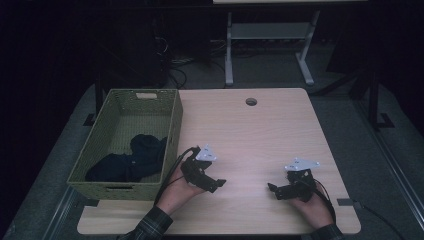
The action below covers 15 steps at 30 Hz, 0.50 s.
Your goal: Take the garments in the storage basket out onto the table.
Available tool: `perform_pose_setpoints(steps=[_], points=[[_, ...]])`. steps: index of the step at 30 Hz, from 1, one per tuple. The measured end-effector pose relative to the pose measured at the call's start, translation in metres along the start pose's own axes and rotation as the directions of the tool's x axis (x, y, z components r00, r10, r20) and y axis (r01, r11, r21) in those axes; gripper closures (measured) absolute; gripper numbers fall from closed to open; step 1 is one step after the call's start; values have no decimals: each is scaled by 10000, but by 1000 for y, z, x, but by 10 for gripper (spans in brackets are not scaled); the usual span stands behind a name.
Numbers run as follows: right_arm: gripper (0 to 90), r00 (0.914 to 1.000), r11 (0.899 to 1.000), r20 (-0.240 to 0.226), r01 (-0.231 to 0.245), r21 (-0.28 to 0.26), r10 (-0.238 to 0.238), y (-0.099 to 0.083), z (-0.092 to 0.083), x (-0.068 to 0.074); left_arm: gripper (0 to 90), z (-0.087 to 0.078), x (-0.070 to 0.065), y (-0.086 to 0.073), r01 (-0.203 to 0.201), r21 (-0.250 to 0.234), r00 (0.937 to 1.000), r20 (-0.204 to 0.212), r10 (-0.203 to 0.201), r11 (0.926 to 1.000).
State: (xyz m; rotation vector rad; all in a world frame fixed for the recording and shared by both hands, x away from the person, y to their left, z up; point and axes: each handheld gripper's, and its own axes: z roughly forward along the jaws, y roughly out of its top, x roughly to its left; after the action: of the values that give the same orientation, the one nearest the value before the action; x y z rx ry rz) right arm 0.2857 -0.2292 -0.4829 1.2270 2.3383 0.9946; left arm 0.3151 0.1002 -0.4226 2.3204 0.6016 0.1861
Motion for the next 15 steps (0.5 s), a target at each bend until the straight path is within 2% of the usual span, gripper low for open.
perform_pose_setpoints(steps=[15], points=[[26, 10000, 10000, 2, -7, -6, 7, 0, 0, 0, 137, -7, 3, 10, -3, -66, 10000, 0, 3, 10000]])
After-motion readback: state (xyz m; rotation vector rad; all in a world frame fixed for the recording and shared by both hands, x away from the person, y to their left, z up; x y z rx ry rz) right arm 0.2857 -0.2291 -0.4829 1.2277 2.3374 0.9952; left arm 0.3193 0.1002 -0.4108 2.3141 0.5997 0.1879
